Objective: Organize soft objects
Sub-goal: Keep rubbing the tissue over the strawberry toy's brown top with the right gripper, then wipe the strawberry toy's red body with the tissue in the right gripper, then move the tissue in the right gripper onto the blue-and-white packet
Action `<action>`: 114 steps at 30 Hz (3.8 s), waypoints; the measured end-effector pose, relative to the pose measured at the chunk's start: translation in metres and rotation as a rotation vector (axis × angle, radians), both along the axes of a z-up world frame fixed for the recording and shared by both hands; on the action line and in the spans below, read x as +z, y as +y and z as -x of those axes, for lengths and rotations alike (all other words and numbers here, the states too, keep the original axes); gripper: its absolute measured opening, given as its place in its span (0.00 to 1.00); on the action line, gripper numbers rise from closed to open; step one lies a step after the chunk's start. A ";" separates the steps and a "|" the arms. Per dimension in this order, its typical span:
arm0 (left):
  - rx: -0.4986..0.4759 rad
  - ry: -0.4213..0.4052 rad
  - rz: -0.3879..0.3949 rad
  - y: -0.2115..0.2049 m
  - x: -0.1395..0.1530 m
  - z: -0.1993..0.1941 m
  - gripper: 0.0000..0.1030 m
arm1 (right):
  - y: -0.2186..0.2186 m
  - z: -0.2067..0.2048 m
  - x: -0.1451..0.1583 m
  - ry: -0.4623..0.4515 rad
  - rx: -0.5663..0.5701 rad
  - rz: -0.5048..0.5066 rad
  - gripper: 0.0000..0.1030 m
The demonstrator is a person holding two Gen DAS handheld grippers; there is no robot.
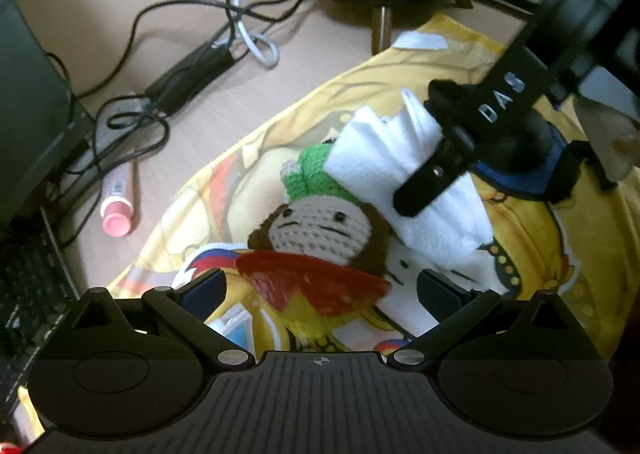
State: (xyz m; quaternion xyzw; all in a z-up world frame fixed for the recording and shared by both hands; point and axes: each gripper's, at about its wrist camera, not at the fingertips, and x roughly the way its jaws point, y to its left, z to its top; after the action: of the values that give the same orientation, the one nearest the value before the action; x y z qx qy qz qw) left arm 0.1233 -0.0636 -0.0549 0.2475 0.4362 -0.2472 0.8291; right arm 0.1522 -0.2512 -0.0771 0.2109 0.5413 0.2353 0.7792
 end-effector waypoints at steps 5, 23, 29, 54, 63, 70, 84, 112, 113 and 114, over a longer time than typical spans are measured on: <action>-0.035 0.048 0.037 -0.009 -0.006 -0.012 1.00 | 0.009 -0.002 -0.009 0.021 0.020 -0.005 0.13; -0.032 0.058 0.185 -0.005 0.032 0.042 1.00 | -0.009 0.035 0.061 -0.121 0.011 -0.155 0.11; -0.095 0.027 0.144 -0.028 0.027 0.062 1.00 | 0.014 0.040 0.042 -0.046 0.083 -0.130 0.11; -0.083 0.030 0.079 -0.030 0.020 0.086 1.00 | 0.031 0.073 0.044 -0.077 0.212 0.021 0.16; -0.064 0.005 0.072 -0.037 0.027 0.086 1.00 | -0.012 0.049 0.061 -0.192 0.083 0.147 0.16; -0.058 -0.008 0.061 -0.050 0.034 0.080 1.00 | -0.020 0.019 0.029 -0.091 0.030 -0.018 0.16; -0.073 -0.040 0.002 -0.086 0.026 0.067 1.00 | -0.036 0.007 0.030 -0.228 0.102 0.160 0.14; 0.162 0.073 0.007 -0.017 0.027 0.076 1.00 | -0.026 0.000 0.033 -0.166 0.059 -0.012 0.11; 0.157 0.066 0.013 -0.011 0.029 0.082 1.00 | -0.024 0.002 0.039 -0.163 0.045 -0.043 0.11; 0.160 0.063 0.024 -0.004 0.031 0.084 1.00 | -0.019 0.004 0.046 -0.166 0.036 -0.067 0.11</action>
State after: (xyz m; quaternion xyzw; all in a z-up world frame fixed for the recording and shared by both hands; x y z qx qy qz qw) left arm 0.0389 -0.0677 -0.0241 0.1941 0.4773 -0.1930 0.8350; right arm 0.1481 -0.2703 -0.0315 0.2069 0.4701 0.2840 0.8096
